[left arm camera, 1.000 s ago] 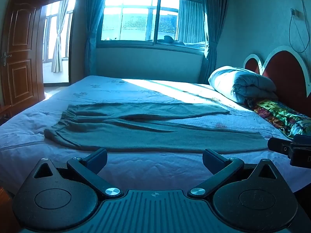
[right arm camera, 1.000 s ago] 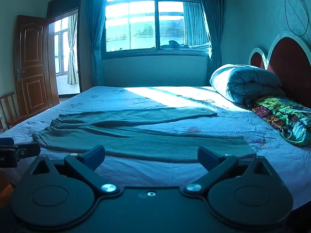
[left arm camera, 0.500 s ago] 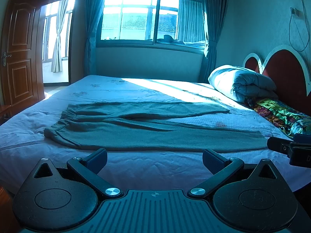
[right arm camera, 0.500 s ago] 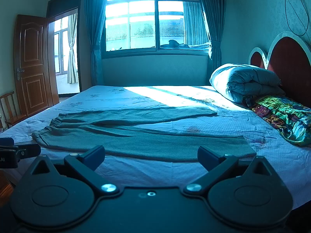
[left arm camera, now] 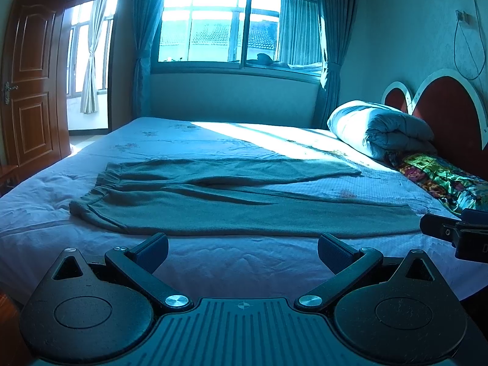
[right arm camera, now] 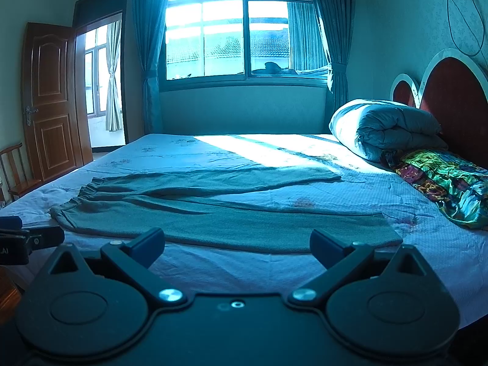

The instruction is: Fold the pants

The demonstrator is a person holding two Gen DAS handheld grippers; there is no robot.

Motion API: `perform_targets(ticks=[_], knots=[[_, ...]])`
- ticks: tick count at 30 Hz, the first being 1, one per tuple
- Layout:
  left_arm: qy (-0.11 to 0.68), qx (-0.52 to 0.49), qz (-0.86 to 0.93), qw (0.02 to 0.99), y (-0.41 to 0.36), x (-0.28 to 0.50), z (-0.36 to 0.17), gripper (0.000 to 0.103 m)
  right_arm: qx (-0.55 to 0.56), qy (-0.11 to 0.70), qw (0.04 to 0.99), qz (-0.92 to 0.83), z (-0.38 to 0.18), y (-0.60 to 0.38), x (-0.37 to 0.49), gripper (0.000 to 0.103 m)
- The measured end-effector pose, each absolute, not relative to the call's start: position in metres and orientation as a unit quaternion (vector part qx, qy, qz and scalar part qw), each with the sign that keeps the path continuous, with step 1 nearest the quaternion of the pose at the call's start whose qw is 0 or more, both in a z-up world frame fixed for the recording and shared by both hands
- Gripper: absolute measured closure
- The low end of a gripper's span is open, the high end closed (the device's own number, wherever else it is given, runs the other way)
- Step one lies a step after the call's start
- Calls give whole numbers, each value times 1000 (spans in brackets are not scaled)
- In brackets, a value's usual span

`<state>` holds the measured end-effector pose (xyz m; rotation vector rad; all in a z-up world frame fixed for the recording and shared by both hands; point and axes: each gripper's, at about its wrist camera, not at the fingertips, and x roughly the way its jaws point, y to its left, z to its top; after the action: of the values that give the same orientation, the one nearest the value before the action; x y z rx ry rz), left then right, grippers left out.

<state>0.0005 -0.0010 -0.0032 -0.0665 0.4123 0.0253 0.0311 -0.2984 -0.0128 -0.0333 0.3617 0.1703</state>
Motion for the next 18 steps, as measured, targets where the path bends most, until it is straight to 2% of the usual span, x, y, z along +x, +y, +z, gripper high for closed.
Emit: perform_targets(ticks=[18], knots=[[205,-31,12,978,-3,3,-4,0,-16,180,980,84,-12,-295,31,7]])
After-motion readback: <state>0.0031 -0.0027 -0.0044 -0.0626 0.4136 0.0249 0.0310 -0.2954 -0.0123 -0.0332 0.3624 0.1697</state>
